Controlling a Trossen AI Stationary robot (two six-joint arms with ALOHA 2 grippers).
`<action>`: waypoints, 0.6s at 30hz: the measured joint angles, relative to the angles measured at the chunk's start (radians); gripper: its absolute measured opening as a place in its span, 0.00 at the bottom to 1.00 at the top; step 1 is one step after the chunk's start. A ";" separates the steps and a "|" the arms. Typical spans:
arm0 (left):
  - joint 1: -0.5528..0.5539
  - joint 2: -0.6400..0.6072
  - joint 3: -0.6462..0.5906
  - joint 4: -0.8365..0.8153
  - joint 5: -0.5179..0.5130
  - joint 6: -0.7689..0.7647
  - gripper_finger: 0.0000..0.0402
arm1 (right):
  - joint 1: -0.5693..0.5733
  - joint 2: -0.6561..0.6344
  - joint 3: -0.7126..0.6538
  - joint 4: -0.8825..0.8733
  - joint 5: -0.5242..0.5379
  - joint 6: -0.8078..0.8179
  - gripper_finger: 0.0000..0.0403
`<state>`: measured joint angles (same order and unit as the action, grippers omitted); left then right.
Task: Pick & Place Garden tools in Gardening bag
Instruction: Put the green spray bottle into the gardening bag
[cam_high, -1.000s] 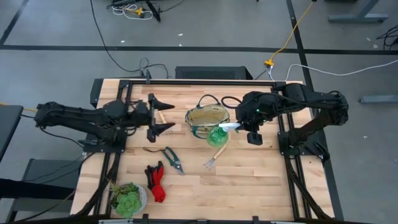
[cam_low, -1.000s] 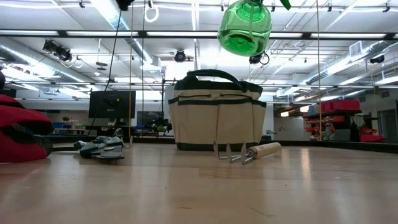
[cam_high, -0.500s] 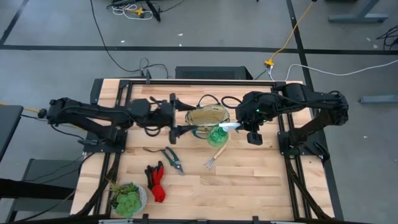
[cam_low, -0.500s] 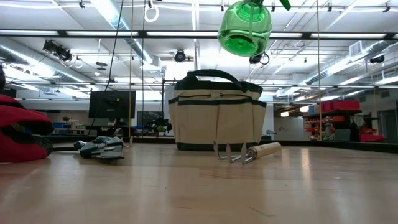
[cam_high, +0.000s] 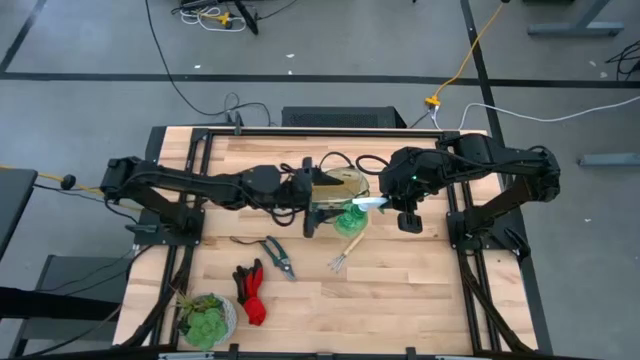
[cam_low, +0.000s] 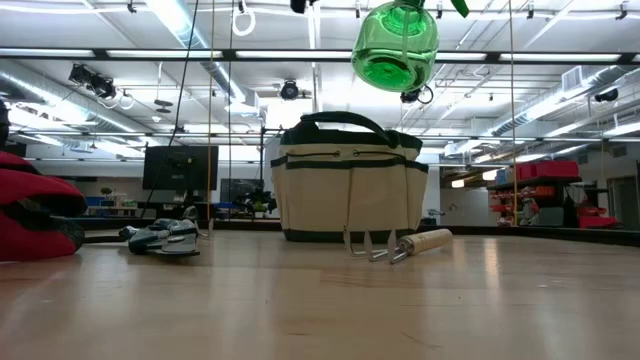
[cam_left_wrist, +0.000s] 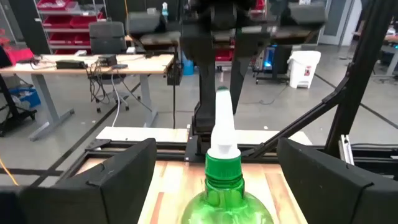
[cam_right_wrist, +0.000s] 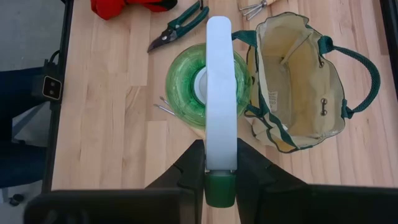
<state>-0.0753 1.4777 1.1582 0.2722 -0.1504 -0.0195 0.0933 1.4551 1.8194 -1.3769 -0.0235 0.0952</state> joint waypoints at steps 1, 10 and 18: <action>0.000 0.016 0.010 0.000 0.002 -0.001 0.86 | 0.000 0.000 0.000 0.000 0.000 0.000 0.14; 0.000 0.120 0.064 0.013 0.024 -0.025 0.86 | 0.000 0.000 0.000 -0.002 -0.003 0.000 0.14; 0.000 0.160 0.099 0.047 0.024 -0.044 0.86 | 0.000 0.000 0.000 -0.003 -0.003 0.000 0.14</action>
<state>-0.0753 1.6377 1.2568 0.3194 -0.1268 -0.0632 0.0937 1.4551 1.8194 -1.3804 -0.0265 0.0952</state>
